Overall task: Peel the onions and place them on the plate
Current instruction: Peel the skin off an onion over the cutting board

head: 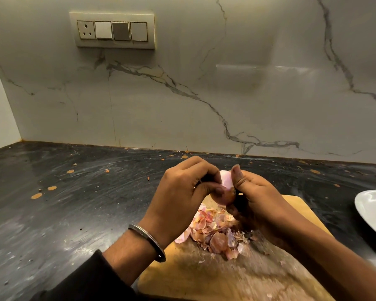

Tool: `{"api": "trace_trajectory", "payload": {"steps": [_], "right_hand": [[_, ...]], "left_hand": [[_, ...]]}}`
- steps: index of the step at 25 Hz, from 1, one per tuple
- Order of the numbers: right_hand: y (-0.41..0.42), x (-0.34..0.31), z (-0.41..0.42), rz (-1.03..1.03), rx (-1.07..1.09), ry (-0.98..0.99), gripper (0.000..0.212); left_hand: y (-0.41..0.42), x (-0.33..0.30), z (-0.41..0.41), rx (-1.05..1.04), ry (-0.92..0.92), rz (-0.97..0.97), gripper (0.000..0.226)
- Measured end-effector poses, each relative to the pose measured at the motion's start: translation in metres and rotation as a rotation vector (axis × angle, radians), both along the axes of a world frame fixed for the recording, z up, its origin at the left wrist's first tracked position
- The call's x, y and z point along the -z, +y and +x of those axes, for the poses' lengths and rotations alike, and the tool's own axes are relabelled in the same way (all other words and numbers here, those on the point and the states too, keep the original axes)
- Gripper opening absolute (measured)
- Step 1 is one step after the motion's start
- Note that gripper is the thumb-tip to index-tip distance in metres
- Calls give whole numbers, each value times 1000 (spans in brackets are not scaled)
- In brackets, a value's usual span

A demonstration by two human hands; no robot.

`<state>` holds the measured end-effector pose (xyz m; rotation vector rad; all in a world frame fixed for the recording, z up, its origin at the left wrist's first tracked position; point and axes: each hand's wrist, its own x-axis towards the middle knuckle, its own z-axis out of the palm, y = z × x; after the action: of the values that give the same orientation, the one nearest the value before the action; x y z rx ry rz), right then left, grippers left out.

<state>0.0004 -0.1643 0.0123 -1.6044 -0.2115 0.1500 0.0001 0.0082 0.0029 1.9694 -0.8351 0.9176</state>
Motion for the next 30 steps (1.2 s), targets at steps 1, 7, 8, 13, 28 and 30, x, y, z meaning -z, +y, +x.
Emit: {"api": "trace_trajectory", "payload": {"steps": [1, 7, 8, 13, 28, 30], "right_hand": [[0, 1, 0, -10, 5, 0, 52], [3, 0, 0, 122, 3, 124, 61], [2, 0, 1, 138, 10, 140, 64], [-1, -3, 1, 85, 25, 177, 60], [-3, -5, -3, -33, -155, 33, 52], [0, -2, -2, 16, -148, 46, 54]], "left_hand": [[0, 0, 0, -3, 3, 28, 4], [-4, 3, 1, -19, -1, 21, 7], [-3, 2, 1, -5, 7, 4, 8], [1, 0, 1, 64, 29, 0, 20], [1, 0, 0, 6, 47, -96, 10], [1, 0, 0, -4, 39, -111, 11]]}}
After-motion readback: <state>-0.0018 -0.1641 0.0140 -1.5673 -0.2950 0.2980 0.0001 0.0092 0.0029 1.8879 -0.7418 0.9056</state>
